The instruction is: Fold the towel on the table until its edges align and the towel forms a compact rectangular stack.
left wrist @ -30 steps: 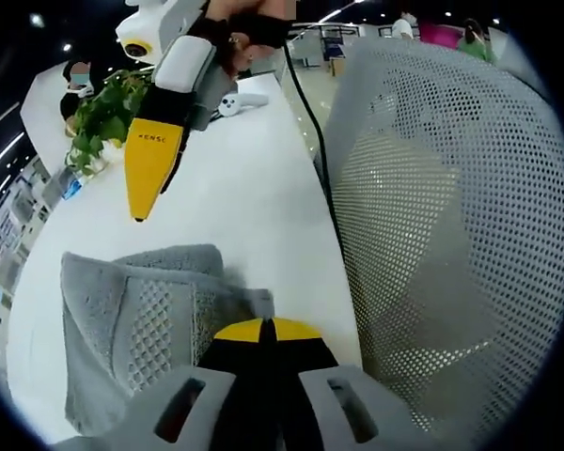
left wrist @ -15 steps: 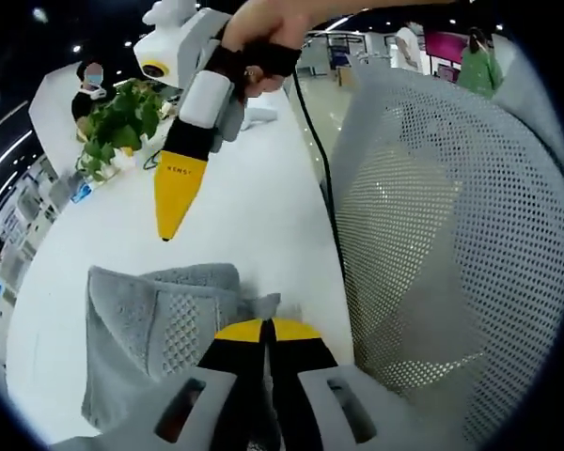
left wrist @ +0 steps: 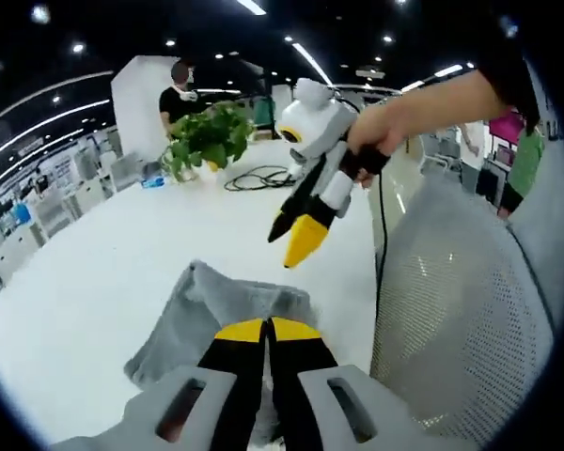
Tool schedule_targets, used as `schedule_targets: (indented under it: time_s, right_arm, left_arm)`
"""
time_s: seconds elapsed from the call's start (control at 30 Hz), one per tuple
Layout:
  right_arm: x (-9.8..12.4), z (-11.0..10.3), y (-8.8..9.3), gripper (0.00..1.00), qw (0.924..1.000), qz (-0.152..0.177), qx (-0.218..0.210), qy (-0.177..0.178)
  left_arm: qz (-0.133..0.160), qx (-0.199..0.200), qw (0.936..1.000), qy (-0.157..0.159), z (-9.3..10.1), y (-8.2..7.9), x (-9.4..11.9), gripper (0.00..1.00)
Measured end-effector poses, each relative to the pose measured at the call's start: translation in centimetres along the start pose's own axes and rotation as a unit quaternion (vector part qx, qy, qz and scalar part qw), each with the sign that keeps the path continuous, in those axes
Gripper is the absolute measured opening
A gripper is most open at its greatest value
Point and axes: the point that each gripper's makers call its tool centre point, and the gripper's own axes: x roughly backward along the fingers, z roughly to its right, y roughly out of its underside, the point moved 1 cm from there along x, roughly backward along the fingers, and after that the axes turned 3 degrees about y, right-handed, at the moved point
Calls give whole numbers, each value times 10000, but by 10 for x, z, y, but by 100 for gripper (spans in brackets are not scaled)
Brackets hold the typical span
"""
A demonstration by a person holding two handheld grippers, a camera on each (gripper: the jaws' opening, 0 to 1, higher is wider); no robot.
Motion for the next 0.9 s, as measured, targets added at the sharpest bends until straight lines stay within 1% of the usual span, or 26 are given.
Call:
schedule_targets:
  time_s: [0.03,0.07,0.1,0.2,0.3,0.37,0.47,0.57,0.63,0.67,0.73,0.9]
  right_arm:
    - [-1,-1,-1,63,10000,-10,16,-11]
    - [-2,-2,-1,63,10000,-20,32,-23]
    - [-3,-3,-1,63,10000,-30,46,-31]
    - [-7,-6,-4,62,9999,-35,80,-57]
    - [-10,-9,-6,58,9999,-25,126,-67]
    - [-14,-10,-9,54,9999,17,139,-75]
    - [-23,-12,-14,48,9998,69,140,-81]
    - [-31,-14,-20,43,9998,104,172,-81]
    - [-35,-14,-23,40,9997,134,179,-70]
    - [-38,-14,-26,40,9997,152,159,-60]
    - [-42,-13,-31,38,9998,182,115,-43]
    - [-54,-8,-39,27,9996,285,-74,30]
  left_arm:
    - [90,226,9996,-156,-9,-2,4,1]
    - [113,285,9993,-202,-13,-2,6,1]
    - [144,414,9984,-362,-23,0,9,1]
    - [102,506,9964,-670,-41,7,16,1]
    - [148,897,9907,-1013,-57,17,24,1]
    - [113,1103,9874,-1129,-64,25,27,1]
    - [119,1569,9788,-1313,-75,41,28,1]
    - [50,1831,9713,-1519,-85,56,29,1]
    - [22,2110,9630,-1675,-91,66,30,1]
    - [4,2297,9575,-1746,-94,74,30,1]
    - [2,2503,9510,-1816,-98,83,30,1]
    - [-36,2692,9490,-1639,-99,94,23,1]
